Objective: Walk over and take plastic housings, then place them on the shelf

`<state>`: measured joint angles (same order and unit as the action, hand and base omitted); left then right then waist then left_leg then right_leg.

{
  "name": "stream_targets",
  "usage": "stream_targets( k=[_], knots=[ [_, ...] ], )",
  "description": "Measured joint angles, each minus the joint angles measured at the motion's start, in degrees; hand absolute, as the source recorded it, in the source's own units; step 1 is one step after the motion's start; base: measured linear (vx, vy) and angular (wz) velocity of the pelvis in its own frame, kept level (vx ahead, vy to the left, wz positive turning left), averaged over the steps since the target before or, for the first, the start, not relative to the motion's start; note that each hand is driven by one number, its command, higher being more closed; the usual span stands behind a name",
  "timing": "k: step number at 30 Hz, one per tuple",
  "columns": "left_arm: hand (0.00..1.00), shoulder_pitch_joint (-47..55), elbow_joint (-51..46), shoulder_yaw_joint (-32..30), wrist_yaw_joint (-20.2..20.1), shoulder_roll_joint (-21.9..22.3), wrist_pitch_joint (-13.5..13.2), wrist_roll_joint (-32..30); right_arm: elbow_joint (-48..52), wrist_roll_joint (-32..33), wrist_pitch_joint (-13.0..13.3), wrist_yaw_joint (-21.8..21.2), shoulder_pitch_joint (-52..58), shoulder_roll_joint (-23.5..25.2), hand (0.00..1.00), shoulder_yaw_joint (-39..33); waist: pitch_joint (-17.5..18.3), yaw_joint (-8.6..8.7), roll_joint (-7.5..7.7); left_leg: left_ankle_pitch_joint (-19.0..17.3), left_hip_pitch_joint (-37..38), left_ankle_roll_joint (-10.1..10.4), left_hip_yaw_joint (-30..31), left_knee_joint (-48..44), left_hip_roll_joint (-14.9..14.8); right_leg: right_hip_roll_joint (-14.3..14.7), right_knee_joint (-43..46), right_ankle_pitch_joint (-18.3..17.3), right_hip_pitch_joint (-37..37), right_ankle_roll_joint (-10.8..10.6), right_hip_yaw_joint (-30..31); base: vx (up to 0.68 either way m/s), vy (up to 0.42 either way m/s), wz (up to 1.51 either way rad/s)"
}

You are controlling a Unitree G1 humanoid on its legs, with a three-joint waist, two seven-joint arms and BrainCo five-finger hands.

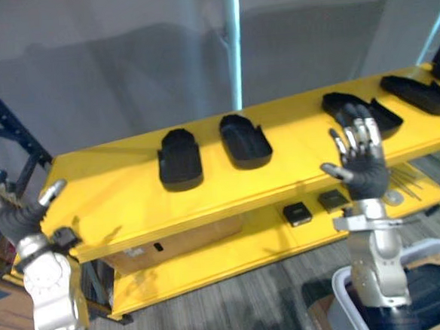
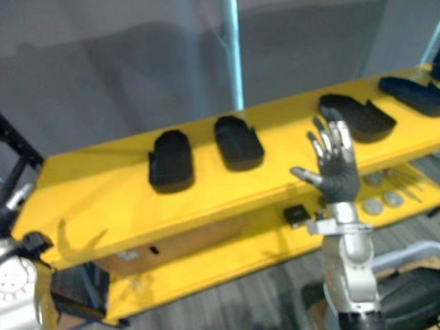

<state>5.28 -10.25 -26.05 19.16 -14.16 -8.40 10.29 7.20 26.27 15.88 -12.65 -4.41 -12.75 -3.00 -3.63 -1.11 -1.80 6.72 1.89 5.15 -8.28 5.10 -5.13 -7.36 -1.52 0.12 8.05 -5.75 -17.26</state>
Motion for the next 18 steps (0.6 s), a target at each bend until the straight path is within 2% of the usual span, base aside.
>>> stream_targets(
  k=[2,4,5,8,10,13,15,18],
  knots=[
    [0.00,3.3,0.3,0.7,-0.1,2.2,0.4,-0.8,-1.4,0.0,-2.2,-4.0,-0.9,-0.2,0.00,2.0,0.1,-0.90,0.23,0.1,-0.1,0.0,0.0,0.0,0.0,-0.1,0.0,0.0,0.0,0.0,-0.1,0.00,0.000,0.00],
    [0.00,5.3,1.5,2.4,0.0,3.2,1.0,-2.5,-1.7,-0.1,-3.7,-5.9,-0.9,-0.5,0.00,3.4,0.3,-1.40,0.44,0.2,-0.2,-0.1,0.2,0.0,0.0,-0.3,0.0,0.0,0.0,0.0,-0.3,0.00,0.004,0.09],
    [0.00,6.9,4.6,4.3,-0.1,3.9,1.4,-3.2,-2.2,-0.3,-5.1,-7.2,-1.2,-1.0,0.00,4.8,0.5,-1.47,0.73,0.4,-0.8,-0.1,1.0,0.0,0.2,-0.4,0.0,0.0,-0.1,-0.2,-1.2,0.01,-0.003,0.27],
    [0.00,8.8,13.2,6.7,-0.1,5.3,2.2,-3.6,-6.2,-2.8,-6.3,-9.1,-3.2,-2.1,0.00,6.5,0.6,-1.50,1.77,0.9,-1.8,-0.1,2.4,0.0,0.4,-0.5,-0.1,-0.1,-0.3,-0.4,-2.7,0.02,-0.003,0.27],
    [0.00,9.5,19.5,7.3,-0.1,6.8,2.3,-3.7,-9.2,-4.9,-6.3,-10.0,-4.7,-3.2,0.00,7.6,0.4,-1.99,2.74,1.0,-2.0,-0.2,2.9,0.0,0.5,-0.5,0.0,-0.2,-0.2,-0.5,-3.1,0.03,-0.010,0.13],
    [0.00,10.6,32.3,9.1,-1.0,6.7,2.3,-4.3,-14.2,-8.2,-6.2,-10.7,-8.4,-5.4,0.00,11.3,0.3,-3.43,3.78,0.9,-2.2,-0.3,3.1,0.0,0.5,-0.4,-0.1,0.4,0.0,-0.9,-3.2,0.04,-0.014,0.04],
    [0.00,10.5,38.8,9.2,-2.1,6.7,2.3,-4.7,-17.3,-10.4,-6.1,-11.3,-11.1,-6.2,0.00,12.7,0.0,-4.39,4.16,0.9,-2.2,-0.4,3.1,0.0,0.5,-0.4,0.0,0.4,0.1,-0.8,-3.3,0.03,-0.012,0.04],
    [0.00,10.5,46.0,8.2,-2.9,6.7,2.1,-4.6,-21.9,-13.9,-5.7,-11.5,-15.3,-6.8,0.00,15.0,-1.1,-4.75,4.41,0.8,-2.0,-0.4,3.8,0.0,0.8,-0.5,-0.1,0.1,0.9,-0.8,-4.1,0.01,-0.010,0.14]
  ],
)
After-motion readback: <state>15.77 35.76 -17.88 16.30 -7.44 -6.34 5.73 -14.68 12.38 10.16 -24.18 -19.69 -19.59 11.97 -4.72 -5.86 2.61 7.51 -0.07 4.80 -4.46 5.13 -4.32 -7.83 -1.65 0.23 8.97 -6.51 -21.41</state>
